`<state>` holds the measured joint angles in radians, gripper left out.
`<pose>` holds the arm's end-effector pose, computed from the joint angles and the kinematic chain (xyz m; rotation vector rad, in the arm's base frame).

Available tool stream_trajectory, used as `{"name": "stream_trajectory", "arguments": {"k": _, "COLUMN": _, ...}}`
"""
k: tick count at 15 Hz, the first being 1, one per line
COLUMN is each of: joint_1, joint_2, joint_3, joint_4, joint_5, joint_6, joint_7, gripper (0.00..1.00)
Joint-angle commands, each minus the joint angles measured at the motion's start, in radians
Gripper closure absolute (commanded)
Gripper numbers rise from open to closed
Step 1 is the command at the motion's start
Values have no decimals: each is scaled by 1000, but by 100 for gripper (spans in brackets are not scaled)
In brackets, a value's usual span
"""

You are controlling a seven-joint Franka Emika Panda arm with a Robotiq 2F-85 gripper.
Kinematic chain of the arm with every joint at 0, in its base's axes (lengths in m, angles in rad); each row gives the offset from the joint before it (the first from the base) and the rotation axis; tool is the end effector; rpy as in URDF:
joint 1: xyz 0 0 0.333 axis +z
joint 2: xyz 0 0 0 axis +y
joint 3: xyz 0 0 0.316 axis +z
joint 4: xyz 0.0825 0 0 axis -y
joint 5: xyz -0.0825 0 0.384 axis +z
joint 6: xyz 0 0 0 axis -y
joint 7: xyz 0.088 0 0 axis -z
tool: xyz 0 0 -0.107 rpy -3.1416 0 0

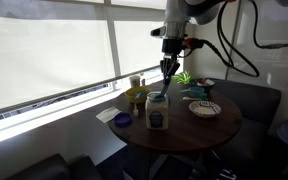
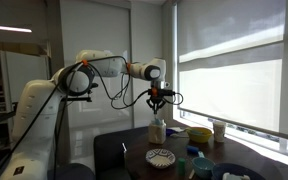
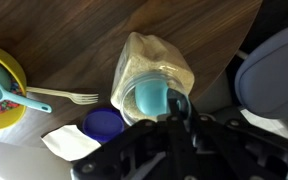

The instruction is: Pick up the blue measuring spoon from the white bowl and scoop one spoonful of sugar, pour the sugar into the white bowl and put the blue measuring spoon in the clear container of sugar

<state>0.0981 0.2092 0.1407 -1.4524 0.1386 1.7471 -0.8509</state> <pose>0.6139 0.1530 0.5756 -2.5854 -1.5270 -0.2009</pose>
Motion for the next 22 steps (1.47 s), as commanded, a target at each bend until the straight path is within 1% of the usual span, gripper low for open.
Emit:
{"name": "stream_trajectory", "arguments": {"k": 1, "joint_1": -8, "joint_2": 48, "joint_3": 8, "joint_4": 70, "joint_5": 44, "joint_6": -106, "joint_7": 50, "gripper": 98}}
{"name": "stream_trajectory", "arguments": {"k": 5, "joint_1": -31, "joint_2": 81, "joint_3": 5, "joint_4": 131, "joint_5": 113, "joint_6": -165, "joint_7": 98, "gripper": 98}}
{"name": "stream_trajectory", "arguments": {"k": 12, "joint_1": -109, "joint_2": 144, "joint_3": -5, "joint_4": 216, "joint_5": 292, "joint_6": -232, "joint_7": 182, "gripper": 98}}
{"name": "stream_trajectory", "arguments": {"k": 22, "joint_1": -184, "joint_2": 188, "joint_3": -5, "joint_4": 249, "joint_5": 458, "joint_6": -276, "joint_7": 309, "gripper": 98}}
